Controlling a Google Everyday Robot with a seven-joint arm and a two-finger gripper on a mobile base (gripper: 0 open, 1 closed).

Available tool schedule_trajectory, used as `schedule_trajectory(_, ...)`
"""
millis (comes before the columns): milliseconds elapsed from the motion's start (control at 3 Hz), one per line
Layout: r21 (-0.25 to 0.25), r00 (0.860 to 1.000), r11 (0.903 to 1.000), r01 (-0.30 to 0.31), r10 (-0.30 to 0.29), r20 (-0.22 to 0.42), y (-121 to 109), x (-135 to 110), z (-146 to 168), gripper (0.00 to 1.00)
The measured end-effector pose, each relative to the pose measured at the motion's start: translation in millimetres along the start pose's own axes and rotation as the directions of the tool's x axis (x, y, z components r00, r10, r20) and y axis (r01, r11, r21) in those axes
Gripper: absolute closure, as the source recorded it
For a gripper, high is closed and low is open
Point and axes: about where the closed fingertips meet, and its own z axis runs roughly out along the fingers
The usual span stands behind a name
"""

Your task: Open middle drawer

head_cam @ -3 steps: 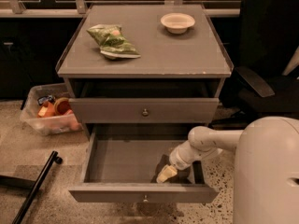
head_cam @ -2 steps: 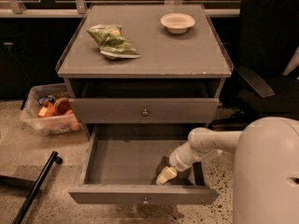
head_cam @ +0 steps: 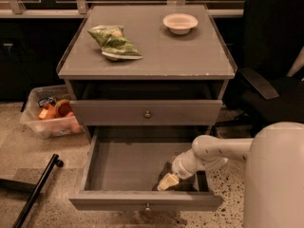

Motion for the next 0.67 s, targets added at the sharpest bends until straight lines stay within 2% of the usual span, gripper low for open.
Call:
schedule_trajectory(333,0.121,0.998,0.9908,-0.06,0.055,0.042,-11.8,-4.7,-10.4,0.0)
schedule_trajectory(667,0.245,0.989,0.9605,-0.132,0.111,0.096,-31.5,-11.7,-24.8,0.0)
